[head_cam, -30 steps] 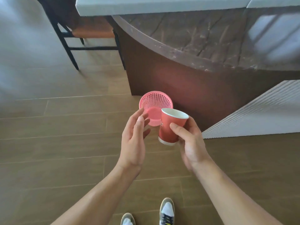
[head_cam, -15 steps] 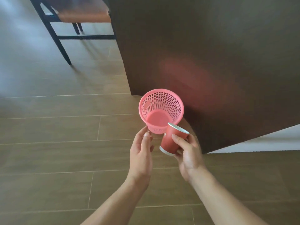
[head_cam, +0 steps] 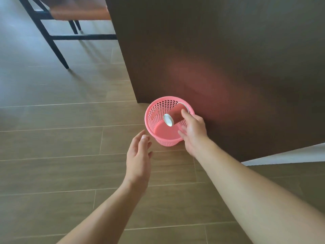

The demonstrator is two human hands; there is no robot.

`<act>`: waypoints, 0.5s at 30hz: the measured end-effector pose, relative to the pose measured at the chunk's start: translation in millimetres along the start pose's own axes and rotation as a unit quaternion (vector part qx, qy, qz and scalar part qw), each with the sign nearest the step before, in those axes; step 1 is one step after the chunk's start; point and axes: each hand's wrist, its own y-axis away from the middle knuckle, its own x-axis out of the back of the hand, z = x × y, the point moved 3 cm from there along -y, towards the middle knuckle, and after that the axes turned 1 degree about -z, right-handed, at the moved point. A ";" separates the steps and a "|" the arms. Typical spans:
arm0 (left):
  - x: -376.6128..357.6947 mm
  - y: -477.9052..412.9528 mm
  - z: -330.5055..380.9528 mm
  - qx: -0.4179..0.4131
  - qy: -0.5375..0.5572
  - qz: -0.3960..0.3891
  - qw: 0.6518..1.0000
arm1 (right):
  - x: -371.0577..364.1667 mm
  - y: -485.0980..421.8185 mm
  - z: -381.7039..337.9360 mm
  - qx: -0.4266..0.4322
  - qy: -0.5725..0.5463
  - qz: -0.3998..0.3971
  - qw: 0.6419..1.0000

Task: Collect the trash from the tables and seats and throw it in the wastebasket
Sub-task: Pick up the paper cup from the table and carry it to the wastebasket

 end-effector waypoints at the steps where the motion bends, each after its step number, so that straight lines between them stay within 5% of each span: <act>1: 0.6 0.4 4.1 -0.002 0.003 0.002 1.000 | 3.2 4.4 -1.4 0.016 0.023 0.003 1.000; 15: -4.6 52.3 60.8 -0.042 -0.005 -0.004 0.999 | 49.6 108.1 -34.5 0.133 0.076 -0.002 0.988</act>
